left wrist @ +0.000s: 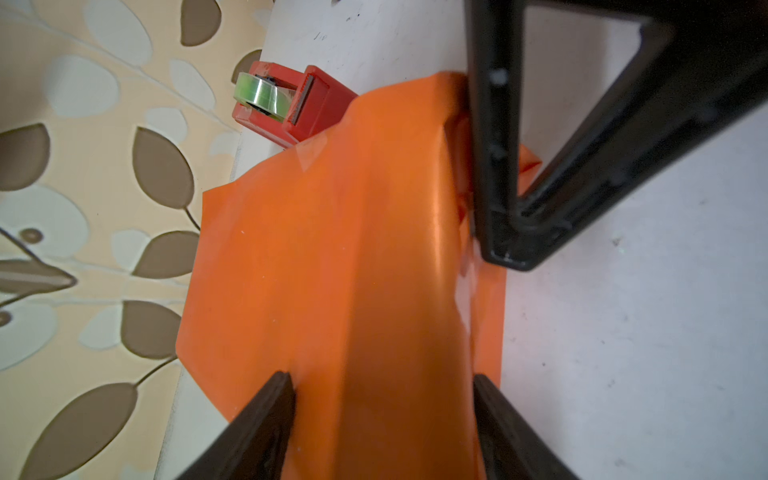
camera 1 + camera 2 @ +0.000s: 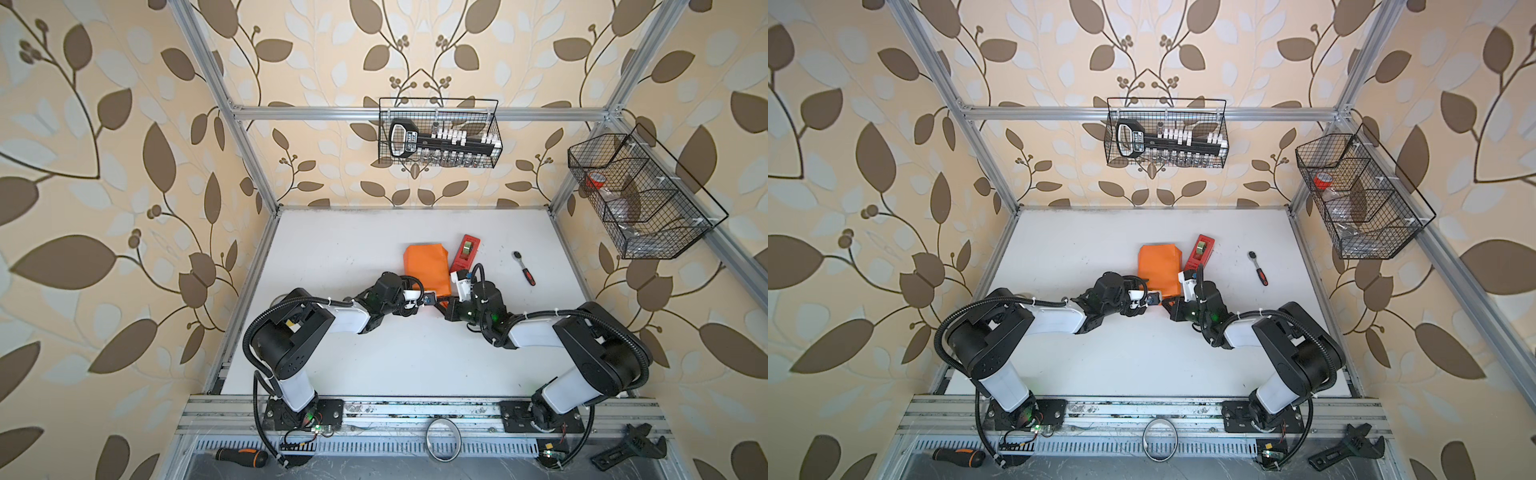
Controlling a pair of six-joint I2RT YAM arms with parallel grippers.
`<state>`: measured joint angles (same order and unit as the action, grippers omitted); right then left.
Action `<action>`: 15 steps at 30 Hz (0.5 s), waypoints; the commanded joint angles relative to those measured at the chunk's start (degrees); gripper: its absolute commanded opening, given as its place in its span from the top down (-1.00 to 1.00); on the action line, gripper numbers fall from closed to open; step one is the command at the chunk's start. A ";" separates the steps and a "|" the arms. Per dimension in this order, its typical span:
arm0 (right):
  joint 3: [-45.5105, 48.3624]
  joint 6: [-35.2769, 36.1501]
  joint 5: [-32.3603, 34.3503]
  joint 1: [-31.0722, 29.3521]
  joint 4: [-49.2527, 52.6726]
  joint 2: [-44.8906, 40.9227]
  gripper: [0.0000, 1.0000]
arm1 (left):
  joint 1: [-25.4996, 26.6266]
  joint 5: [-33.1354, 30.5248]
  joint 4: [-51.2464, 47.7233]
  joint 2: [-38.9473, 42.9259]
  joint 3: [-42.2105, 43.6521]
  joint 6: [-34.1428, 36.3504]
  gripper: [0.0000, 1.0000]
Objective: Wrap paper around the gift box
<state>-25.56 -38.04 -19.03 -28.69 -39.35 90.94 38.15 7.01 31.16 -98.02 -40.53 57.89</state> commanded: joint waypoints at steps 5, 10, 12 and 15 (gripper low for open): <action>-0.81 -6.81 6.61 -1.15 -3.48 -0.33 0.62 | -0.69 -0.34 -9.71 -2.27 0.64 1.11 -0.33; -0.72 -10.00 7.31 -1.29 -4.89 -0.32 0.54 | -0.65 -0.40 -9.76 -2.18 0.67 1.09 -0.33; -0.56 -10.96 7.32 -1.41 -4.87 -0.32 0.52 | -0.70 -0.38 -9.76 -2.13 0.79 1.06 -0.32; -0.43 -12.22 8.09 -1.69 -5.07 -0.66 0.49 | -0.66 -0.29 -9.71 -2.08 0.70 1.09 -0.33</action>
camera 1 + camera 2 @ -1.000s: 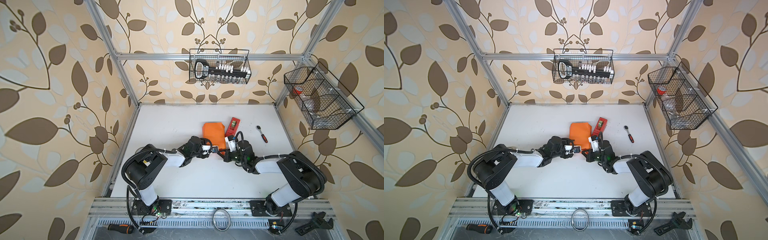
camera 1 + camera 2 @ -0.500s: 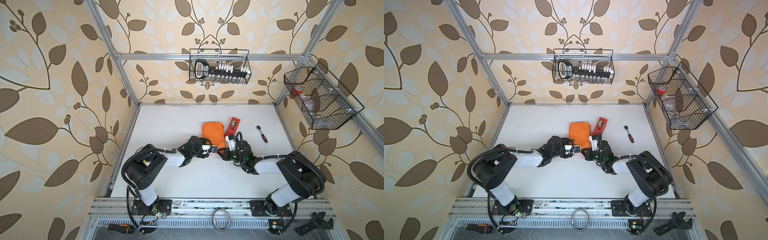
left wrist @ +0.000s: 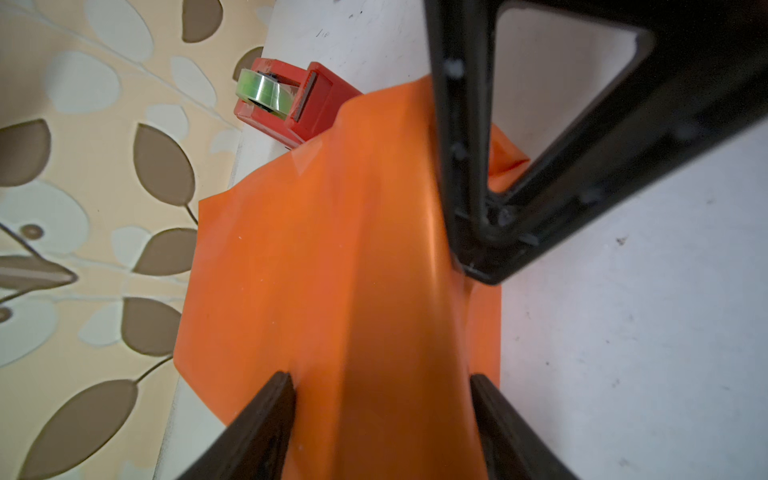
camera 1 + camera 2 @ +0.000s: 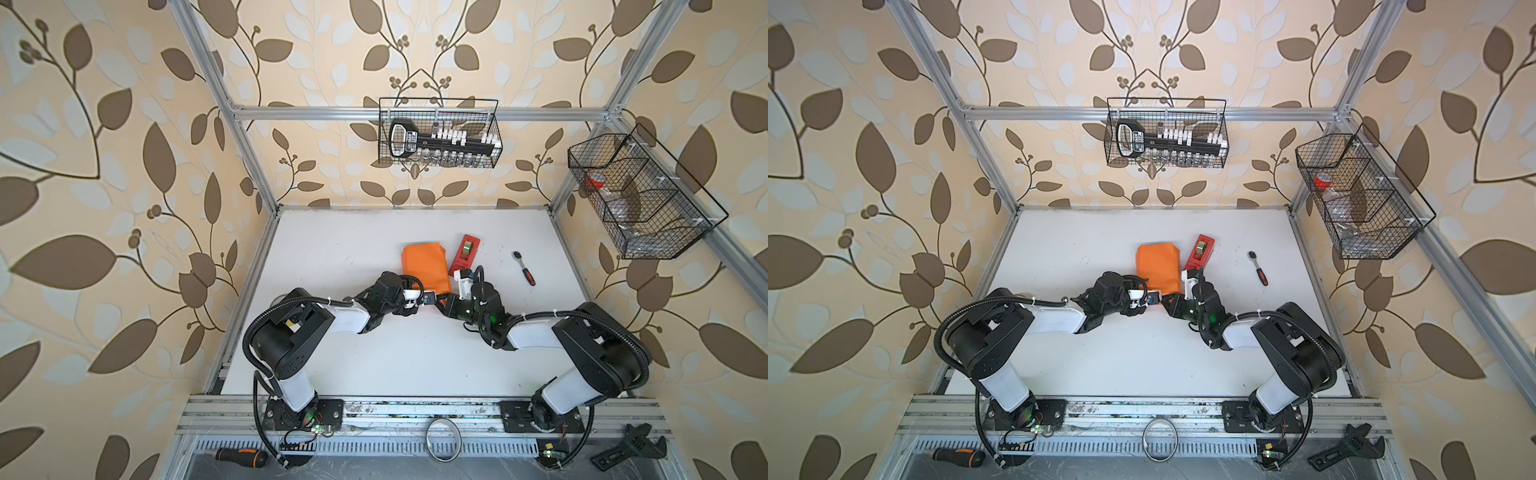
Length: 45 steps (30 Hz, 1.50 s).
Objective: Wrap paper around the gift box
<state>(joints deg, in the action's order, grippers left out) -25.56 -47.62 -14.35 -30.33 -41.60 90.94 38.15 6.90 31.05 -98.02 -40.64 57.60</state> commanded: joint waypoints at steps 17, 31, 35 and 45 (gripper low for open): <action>0.95 -2.16 6.02 -1.51 3.74 -7.43 0.30 | -0.66 -0.28 -9.70 -2.01 0.63 1.19 -0.31; 4.02 6.35 7.34 -1.78 17.21 -19.61 0.26 | -0.68 -0.64 -9.69 -2.02 0.65 1.05 -0.31; 3.04 7.64 5.67 -3.83 16.67 -17.63 0.54 | -0.65 -0.63 -9.69 -2.33 0.41 1.11 -0.31; -4.03 10.23 5.76 -5.15 14.57 -7.39 0.85 | -0.69 -0.73 -9.78 -2.27 0.37 1.06 -0.31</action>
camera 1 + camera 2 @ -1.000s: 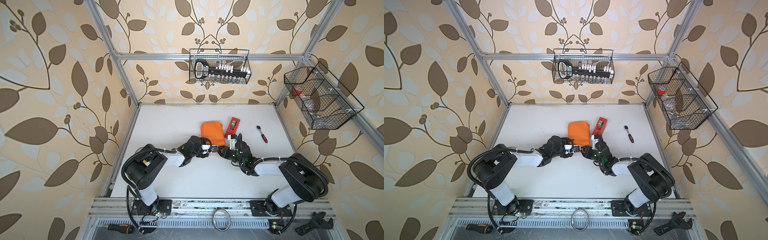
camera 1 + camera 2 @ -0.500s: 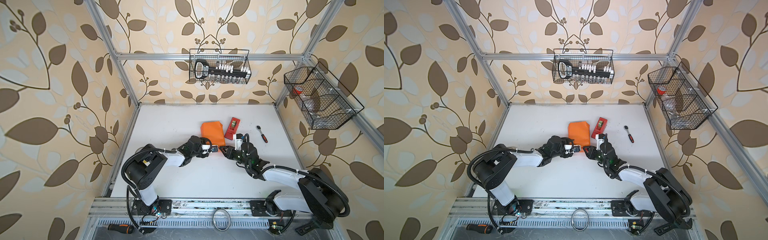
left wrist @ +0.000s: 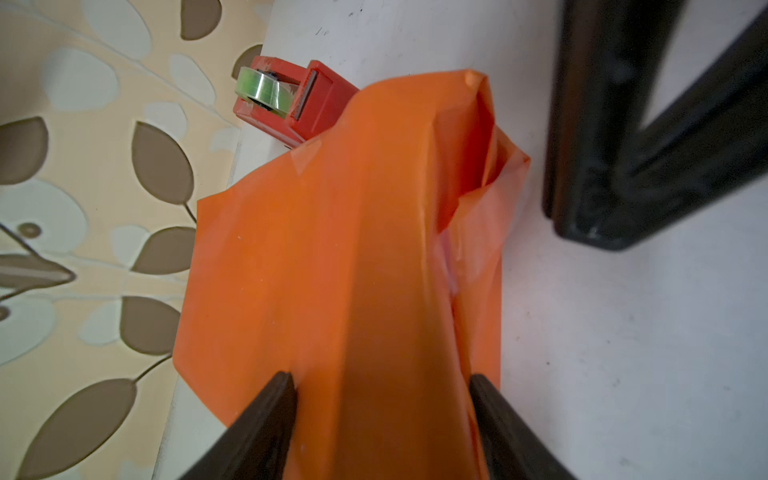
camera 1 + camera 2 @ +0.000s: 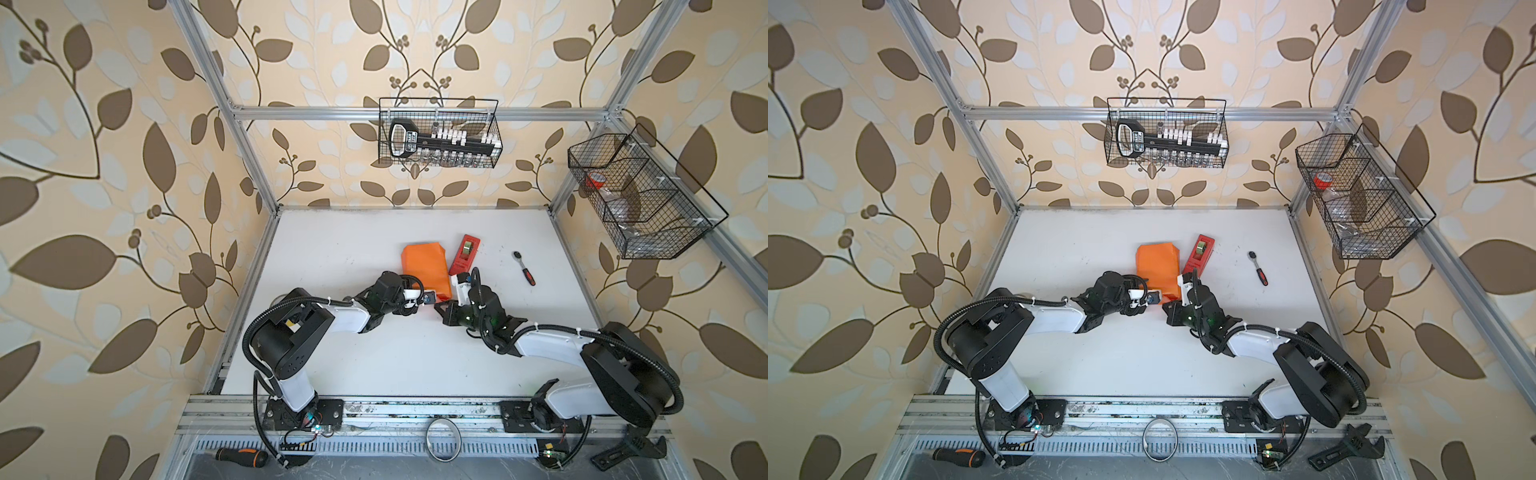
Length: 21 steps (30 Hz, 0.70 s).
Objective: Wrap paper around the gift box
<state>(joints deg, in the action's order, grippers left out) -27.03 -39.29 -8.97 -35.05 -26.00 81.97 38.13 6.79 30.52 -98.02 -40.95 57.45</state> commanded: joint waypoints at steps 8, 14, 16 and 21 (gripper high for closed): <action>-3.80 3.15 2.89 1.34 -1.34 5.64 0.85 | -0.68 -0.62 -9.36 -2.33 0.69 1.25 -0.30; -0.86 4.06 3.77 3.03 -1.09 4.46 0.85 | -0.69 -0.67 -9.26 -2.31 0.61 1.16 -0.30; -0.17 4.53 4.23 3.36 -0.77 4.16 0.85 | -0.66 -0.73 -9.28 -2.34 0.60 1.15 -0.30; 0.92 5.18 4.32 4.29 -0.69 4.77 0.84 | -0.63 -0.84 -9.39 -2.23 0.63 1.12 -0.30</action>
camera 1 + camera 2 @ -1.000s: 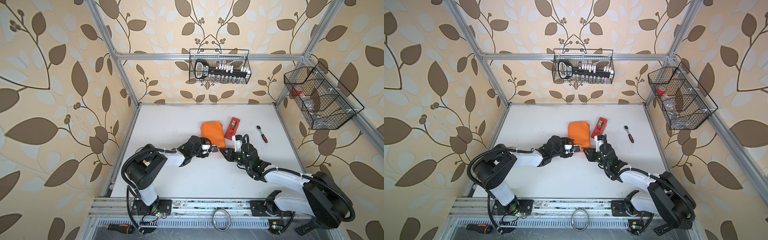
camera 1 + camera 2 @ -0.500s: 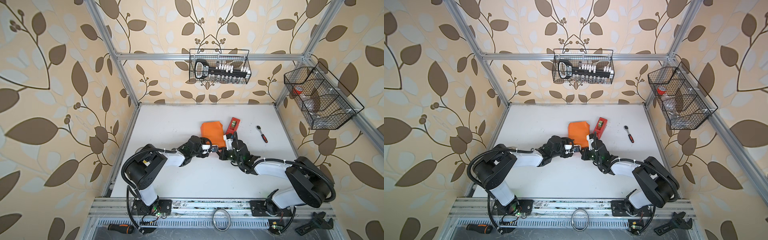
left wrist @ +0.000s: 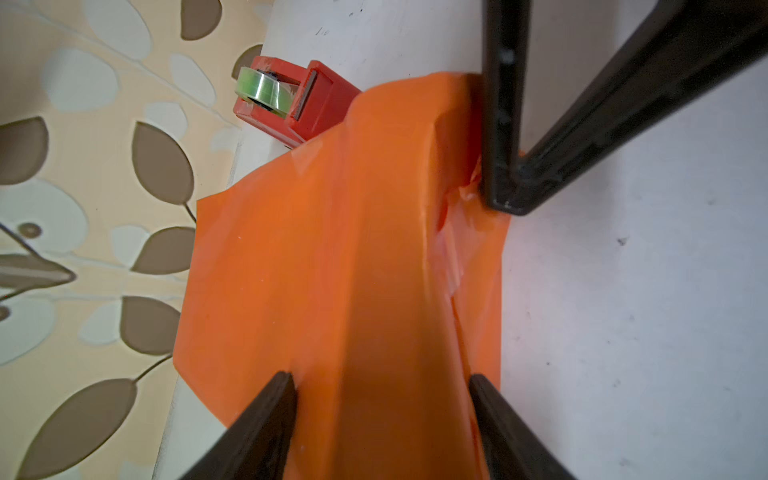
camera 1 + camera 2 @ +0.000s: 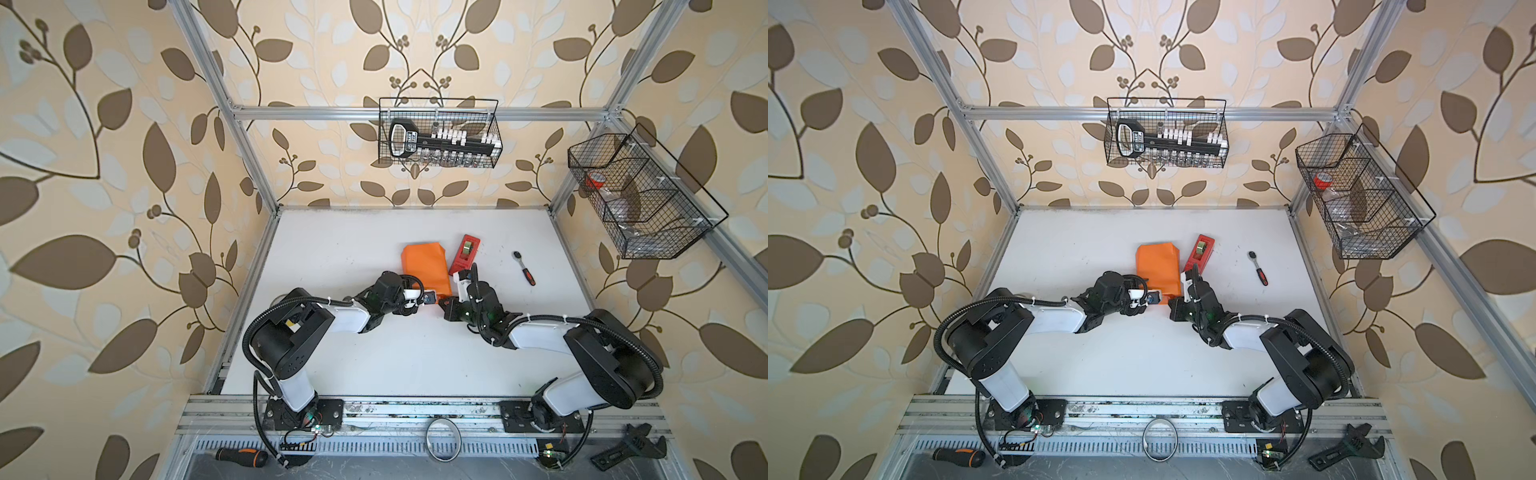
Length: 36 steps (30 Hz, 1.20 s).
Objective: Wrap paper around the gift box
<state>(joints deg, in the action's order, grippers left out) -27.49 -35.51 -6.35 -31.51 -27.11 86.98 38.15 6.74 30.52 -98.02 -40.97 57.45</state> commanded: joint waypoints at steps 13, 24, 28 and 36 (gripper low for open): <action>3.68 2.94 -2.66 1.74 -0.48 -3.61 0.82 | -0.69 -0.82 -9.26 -2.22 0.54 0.94 -0.30; -0.93 -0.81 -5.84 -1.09 -5.59 -0.58 0.82 | -0.69 -0.74 -9.25 -1.99 0.63 0.82 -0.30; -2.35 -2.03 -5.36 -1.06 -7.24 1.66 0.84 | -0.63 -0.76 -9.25 -2.00 0.61 0.86 -0.30; -3.57 -4.70 -6.20 -0.92 -10.08 3.66 0.86 | -0.69 -0.68 -9.26 -2.22 0.49 0.85 -0.30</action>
<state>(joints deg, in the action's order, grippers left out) -29.47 -38.39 -11.84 -32.36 -33.67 90.00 38.15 6.52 30.41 -98.02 -41.04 57.10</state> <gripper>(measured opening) 0.068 0.650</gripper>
